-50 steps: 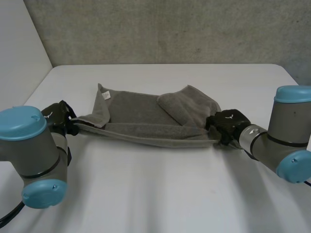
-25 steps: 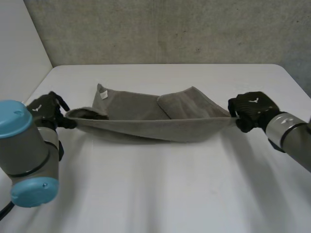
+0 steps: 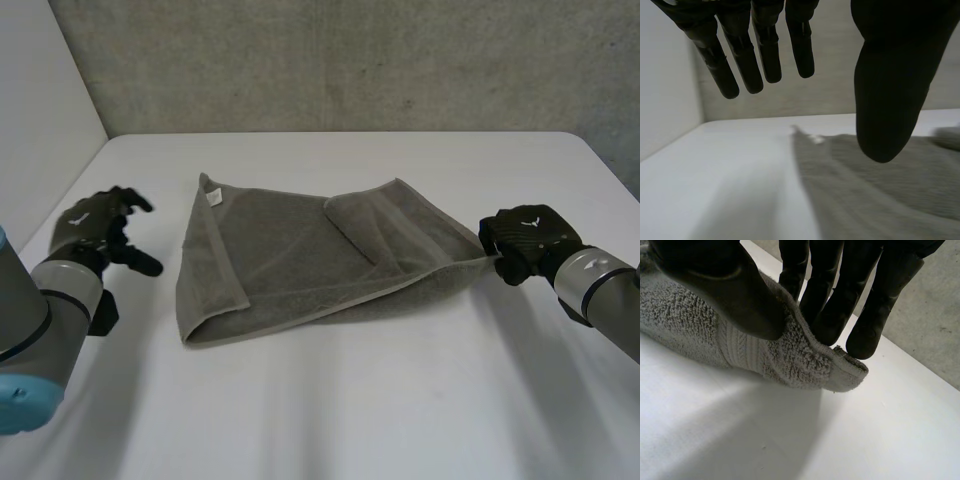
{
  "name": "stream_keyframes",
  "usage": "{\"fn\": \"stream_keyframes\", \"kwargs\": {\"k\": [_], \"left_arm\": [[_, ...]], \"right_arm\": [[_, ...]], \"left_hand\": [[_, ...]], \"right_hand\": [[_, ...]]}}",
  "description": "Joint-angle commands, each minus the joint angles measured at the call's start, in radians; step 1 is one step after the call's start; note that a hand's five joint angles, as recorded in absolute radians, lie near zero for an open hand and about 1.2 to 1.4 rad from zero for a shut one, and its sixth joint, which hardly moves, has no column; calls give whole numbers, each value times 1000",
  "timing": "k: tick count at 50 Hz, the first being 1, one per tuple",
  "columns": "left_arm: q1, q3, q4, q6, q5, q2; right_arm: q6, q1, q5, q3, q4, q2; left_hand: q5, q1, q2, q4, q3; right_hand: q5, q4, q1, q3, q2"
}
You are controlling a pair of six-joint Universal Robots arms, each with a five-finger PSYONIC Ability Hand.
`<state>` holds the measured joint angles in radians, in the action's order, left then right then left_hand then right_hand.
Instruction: Fold the towel.
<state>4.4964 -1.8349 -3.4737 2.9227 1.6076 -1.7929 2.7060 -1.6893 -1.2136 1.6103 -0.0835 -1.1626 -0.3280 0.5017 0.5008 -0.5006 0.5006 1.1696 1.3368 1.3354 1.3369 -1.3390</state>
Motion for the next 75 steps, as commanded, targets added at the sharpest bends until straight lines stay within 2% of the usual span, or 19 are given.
{"fn": "stream_keyframes", "kwargs": {"k": [1,3,6,14,20,34,39,41,42,44,45,46,47,49,53,57,62,67,75], "left_arm": [[-36,-33,-1,167,-261,50],[-37,-58,2,307,-368,47],[-42,-67,8,427,-416,38],[-98,-47,16,596,-414,-55],[-126,-10,5,624,-393,-122],[-177,77,-103,627,-238,-273],[-166,106,-143,622,-143,-284],[-146,135,-175,610,-24,-284],[-146,135,-176,610,-23,-284],[-87,167,-209,604,195,-287],[-86,168,-209,604,196,-287],[-54,180,-215,601,307,-289],[-54,180,-215,601,308,-289],[-8,183,-225,605,438,-293],[-6,158,-220,607,399,-296],[-14,60,-222,602,260,-235],[-34,16,-223,601,186,-164],[-94,-58,-220,599,22,-44],[-88,-121,-205,613,-118,6]], "right_arm": [[0,2,11,10,-5,-2],[0,2,14,10,-5,-2],[0,2,16,10,-5,-2],[0,2,17,11,-5,1],[0,-4,17,16,-7,3],[0,-6,17,22,-15,4],[0,-6,17,20,-15,15],[-2,-7,17,20,-15,17],[-2,-7,17,20,-15,18],[-2,-7,17,20,-15,18],[-2,-7,17,20,-15,20],[-2,-7,17,20,-15,20],[-2,-7,17,20,-15,20],[-2,-7,17,20,-15,20],[-2,-7,17,20,-15,21],[-2,-7,17,20,-15,23],[-2,-7,17,22,-15,23],[-2,-6,17,23,-15,23],[3,0,16,26,-15,20]], "left_hand": [[-78,79,80,-80,80],[-78,79,80,-80,80],[-78,79,80,-80,80],[16,-15,-14,14,-14],[48,-47,-47,46,-46],[31,-30,-29,29,-29],[4,-3,-3,2,-2],[-48,49,50,-50,50],[-49,49,50,-51,51],[-52,52,53,-54,54],[-52,52,53,-54,54],[-57,58,59,-59,59],[-57,58,59,-59,59],[-66,67,68,-68,68],[-63,64,65,-65,65],[-43,44,45,-45,45],[-37,38,39,-39,39],[-19,20,21,-21,21],[-43,43,44,-45,45]], "right_hand": [[52,59,61,59,-57],[52,59,61,59,-57],[52,59,61,59,-57],[52,59,61,59,-57],[52,59,61,59,-57],[52,59,61,59,-57],[52,59,61,59,-57],[52,59,61,59,-57],[52,59,61,59,-57],[52,59,61,59,-57],[52,59,61,59,-57],[52,59,61,59,-57],[52,59,61,59,-57],[52,59,61,59,-57],[52,59,61,59,-57],[52,59,61,59,-57],[52,59,61,59,-57],[52,59,61,59,-57],[52,59,61,59,-57]]}}
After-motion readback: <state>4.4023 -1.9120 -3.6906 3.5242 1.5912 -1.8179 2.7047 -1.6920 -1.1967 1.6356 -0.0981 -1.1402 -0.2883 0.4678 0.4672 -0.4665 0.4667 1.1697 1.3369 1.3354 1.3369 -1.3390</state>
